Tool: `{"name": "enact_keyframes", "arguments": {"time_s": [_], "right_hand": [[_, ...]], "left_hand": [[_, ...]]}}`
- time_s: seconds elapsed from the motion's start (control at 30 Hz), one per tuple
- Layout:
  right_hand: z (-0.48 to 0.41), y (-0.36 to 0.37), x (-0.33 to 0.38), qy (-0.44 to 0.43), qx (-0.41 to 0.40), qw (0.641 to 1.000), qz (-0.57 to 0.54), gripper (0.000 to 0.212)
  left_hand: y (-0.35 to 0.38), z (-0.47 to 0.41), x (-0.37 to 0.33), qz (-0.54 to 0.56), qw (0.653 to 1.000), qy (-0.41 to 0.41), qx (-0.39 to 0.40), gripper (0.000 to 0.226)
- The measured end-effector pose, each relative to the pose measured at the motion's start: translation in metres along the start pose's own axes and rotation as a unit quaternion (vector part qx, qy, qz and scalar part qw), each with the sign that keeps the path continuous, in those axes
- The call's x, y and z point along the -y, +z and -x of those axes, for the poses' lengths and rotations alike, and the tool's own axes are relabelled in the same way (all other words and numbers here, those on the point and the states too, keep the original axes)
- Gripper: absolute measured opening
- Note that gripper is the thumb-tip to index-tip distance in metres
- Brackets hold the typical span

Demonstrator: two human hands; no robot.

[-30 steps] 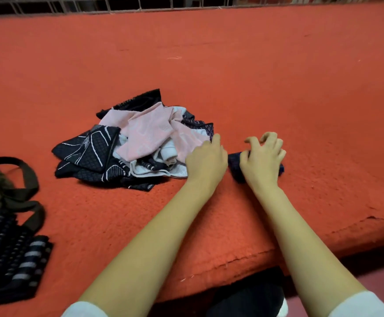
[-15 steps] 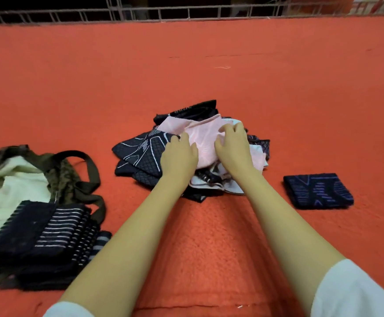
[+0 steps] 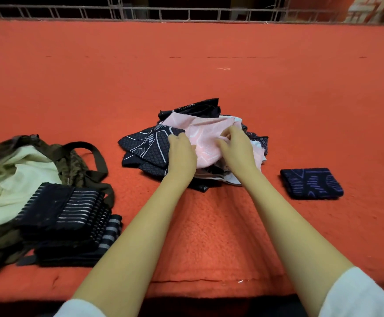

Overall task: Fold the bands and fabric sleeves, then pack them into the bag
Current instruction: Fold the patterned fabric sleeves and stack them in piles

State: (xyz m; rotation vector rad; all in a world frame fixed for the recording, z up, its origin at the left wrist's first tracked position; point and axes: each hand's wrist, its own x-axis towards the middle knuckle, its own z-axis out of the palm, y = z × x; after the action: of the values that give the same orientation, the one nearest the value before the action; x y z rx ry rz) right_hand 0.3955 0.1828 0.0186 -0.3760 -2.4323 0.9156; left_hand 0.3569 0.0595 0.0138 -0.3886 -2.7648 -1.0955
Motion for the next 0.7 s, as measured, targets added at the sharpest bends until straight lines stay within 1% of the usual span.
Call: {"name": "enact_keyframes", "arguments": {"time_s": [0.1,0.13,0.17,0.2,0.27,0.3,0.33,0.4,0.47,0.5,0.53,0.57,0.63,0.67,0.7], "right_hand": [[0.023,-0.005,0.009,-0.045,0.012,0.995,-0.084,0.003],[0.03,-0.006,0.011,-0.057,0.012,0.993,-0.104,0.002],[0.038,-0.006,0.014,-0.067,0.01,0.991,-0.118,0.004],[0.045,-0.006,0.016,-0.075,0.009,0.989,-0.126,0.007],[0.057,-0.004,0.019,-0.089,0.002,0.986,-0.14,0.01],[0.062,-0.003,0.02,-0.094,-0.004,0.985,-0.144,0.009],[0.066,-0.001,0.02,-0.096,-0.009,0.984,-0.147,0.008],[0.073,0.005,0.019,-0.085,-0.013,0.984,-0.156,0.007],[0.081,0.01,0.017,-0.075,-0.017,0.983,-0.166,0.012],[0.084,0.012,0.015,-0.071,-0.013,0.983,-0.169,0.014],[0.088,0.015,0.014,-0.068,-0.006,0.983,-0.17,0.019],[0.091,0.017,0.014,-0.068,0.003,0.983,-0.168,0.026],[0.096,0.02,0.016,-0.085,0.008,0.982,-0.171,0.039],[0.097,0.021,0.018,-0.097,0.005,0.98,-0.175,0.042],[0.098,0.021,0.02,-0.106,0.0,0.978,-0.179,0.043]], "left_hand": [[-0.012,0.013,0.009,0.102,0.992,-0.075,0.027,0.044],[-0.014,0.017,0.013,0.116,0.988,-0.096,0.042,0.043],[-0.014,0.022,0.019,0.124,0.984,-0.114,0.063,0.037],[-0.014,0.026,0.025,0.132,0.98,-0.126,0.077,0.031],[-0.014,0.035,0.035,0.183,0.968,-0.141,0.095,0.041],[-0.014,0.041,0.039,0.223,0.958,-0.143,0.106,0.043],[-0.013,0.045,0.043,0.264,0.948,-0.141,0.11,0.039],[-0.016,0.054,0.049,0.305,0.941,-0.123,0.086,0.027],[-0.023,0.063,0.053,0.301,0.95,-0.077,0.039,0.018],[-0.025,0.067,0.056,0.303,0.951,-0.057,0.029,0.012],[-0.028,0.071,0.058,0.312,0.948,-0.042,0.036,0.005],[-0.032,0.076,0.061,0.323,0.944,-0.032,0.057,0.007],[-0.038,0.086,0.068,0.342,0.934,-0.002,0.106,0.028],[-0.042,0.09,0.071,0.335,0.936,0.023,0.109,0.036],[-0.045,0.092,0.073,0.317,0.942,0.049,0.096,0.04]]}}
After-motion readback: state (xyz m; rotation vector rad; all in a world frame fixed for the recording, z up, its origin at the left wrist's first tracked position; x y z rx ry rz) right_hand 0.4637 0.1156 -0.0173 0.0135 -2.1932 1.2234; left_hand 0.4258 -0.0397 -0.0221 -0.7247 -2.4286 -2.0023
